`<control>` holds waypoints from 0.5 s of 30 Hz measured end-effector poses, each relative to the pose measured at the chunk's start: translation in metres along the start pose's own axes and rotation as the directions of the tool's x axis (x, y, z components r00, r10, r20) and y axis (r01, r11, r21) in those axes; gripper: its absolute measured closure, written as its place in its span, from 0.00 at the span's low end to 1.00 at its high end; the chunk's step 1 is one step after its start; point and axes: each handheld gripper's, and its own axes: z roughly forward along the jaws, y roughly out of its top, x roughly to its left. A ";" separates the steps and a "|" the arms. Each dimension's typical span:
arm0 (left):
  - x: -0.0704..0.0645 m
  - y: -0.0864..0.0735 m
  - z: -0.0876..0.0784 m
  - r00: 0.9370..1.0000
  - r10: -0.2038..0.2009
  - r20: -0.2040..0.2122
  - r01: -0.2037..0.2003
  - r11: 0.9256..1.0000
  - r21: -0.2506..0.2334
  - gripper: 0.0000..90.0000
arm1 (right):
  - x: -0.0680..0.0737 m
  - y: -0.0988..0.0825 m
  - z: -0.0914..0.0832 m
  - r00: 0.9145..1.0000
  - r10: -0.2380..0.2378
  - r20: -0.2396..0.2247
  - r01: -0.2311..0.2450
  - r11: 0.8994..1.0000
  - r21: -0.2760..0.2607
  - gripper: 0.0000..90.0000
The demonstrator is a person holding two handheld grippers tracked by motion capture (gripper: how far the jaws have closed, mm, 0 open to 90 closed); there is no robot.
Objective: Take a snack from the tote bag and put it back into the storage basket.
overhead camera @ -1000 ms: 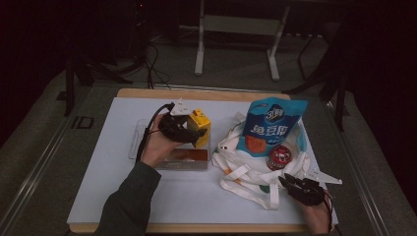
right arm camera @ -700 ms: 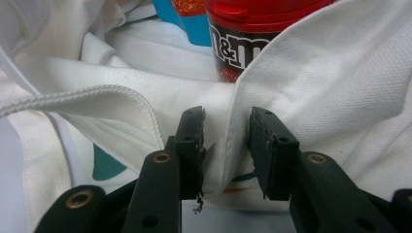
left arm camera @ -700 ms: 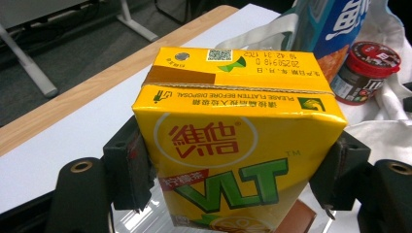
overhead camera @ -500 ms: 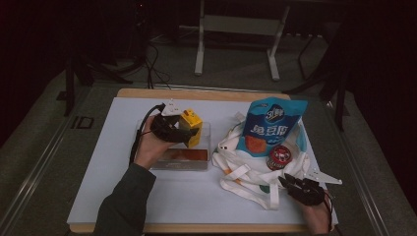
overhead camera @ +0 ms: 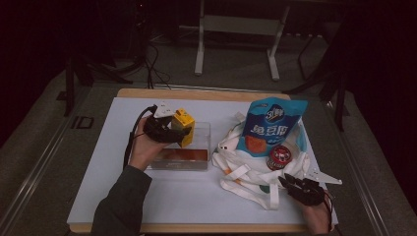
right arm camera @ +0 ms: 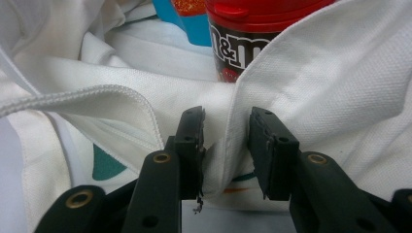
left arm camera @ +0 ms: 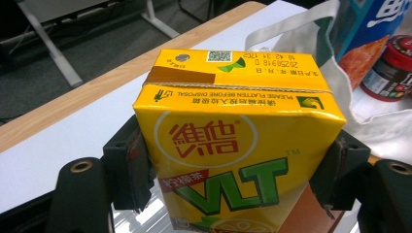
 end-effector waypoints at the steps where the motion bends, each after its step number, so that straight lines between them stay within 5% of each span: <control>1: 0.001 -0.001 0.000 1.000 0.000 -0.006 0.000 1.000 0.001 0.32 | 0.000 0.000 0.000 1.000 0.001 0.000 -0.001 1.000 0.000 0.74; 15: 0.016 -0.015 -0.003 0.998 -0.032 -0.048 0.033 0.999 0.012 0.32 | 0.000 0.000 0.000 1.000 0.000 0.000 0.000 1.000 0.000 0.74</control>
